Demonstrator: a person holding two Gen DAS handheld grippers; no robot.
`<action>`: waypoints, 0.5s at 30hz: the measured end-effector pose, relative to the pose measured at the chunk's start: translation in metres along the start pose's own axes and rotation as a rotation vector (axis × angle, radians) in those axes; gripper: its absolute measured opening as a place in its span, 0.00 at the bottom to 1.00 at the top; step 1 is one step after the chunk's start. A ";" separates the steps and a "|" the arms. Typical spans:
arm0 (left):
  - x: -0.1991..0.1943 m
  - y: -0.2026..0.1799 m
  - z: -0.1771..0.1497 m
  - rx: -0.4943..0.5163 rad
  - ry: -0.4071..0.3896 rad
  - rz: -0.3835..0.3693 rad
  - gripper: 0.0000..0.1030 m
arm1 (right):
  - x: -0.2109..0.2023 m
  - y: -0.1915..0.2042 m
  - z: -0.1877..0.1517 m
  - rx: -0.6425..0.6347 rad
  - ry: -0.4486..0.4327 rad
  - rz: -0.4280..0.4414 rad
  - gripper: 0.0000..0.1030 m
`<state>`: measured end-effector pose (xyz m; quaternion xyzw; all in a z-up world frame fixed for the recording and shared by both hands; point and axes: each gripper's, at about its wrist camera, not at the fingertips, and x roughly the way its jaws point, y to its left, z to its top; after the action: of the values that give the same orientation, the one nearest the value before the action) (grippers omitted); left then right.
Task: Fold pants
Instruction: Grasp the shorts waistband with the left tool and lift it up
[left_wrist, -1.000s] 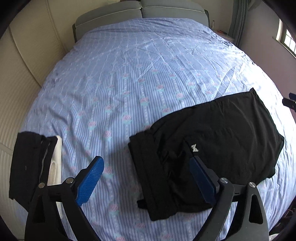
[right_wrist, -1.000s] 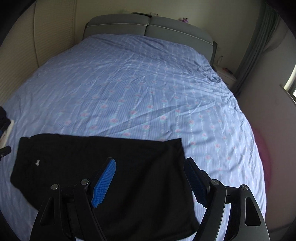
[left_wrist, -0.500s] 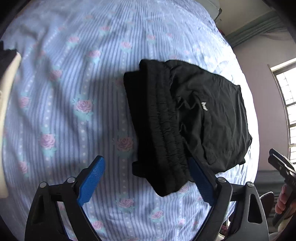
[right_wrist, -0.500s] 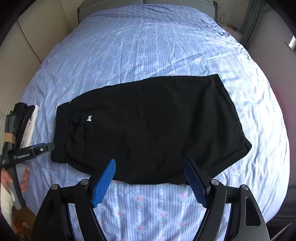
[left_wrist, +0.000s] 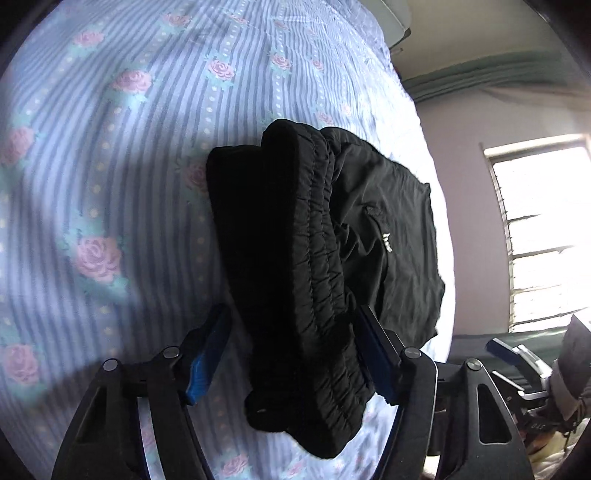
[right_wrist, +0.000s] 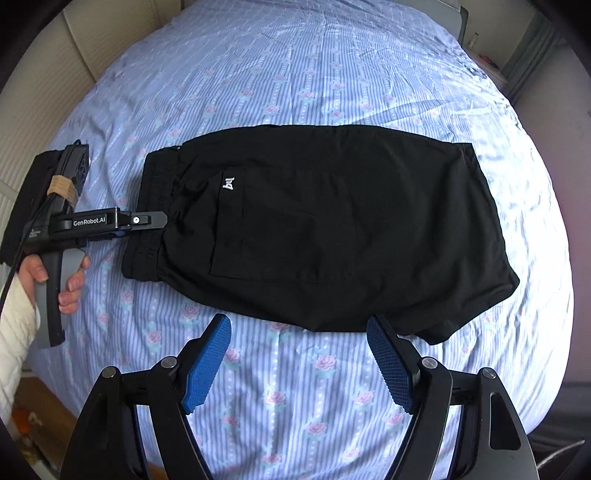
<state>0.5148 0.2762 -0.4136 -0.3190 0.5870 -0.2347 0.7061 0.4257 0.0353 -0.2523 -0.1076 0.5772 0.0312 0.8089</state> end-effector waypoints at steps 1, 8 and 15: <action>0.003 0.001 0.001 -0.015 -0.006 -0.032 0.65 | 0.001 -0.001 0.002 0.013 0.000 -0.001 0.74; 0.018 -0.006 0.007 -0.057 -0.017 -0.134 0.59 | -0.002 -0.008 0.014 0.048 -0.023 -0.024 0.74; 0.006 -0.034 0.011 -0.096 0.019 -0.177 0.28 | -0.006 -0.022 0.012 0.082 -0.039 0.007 0.73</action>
<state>0.5281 0.2508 -0.3922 -0.4007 0.5738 -0.2710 0.6609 0.4388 0.0165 -0.2395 -0.0716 0.5624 0.0123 0.8236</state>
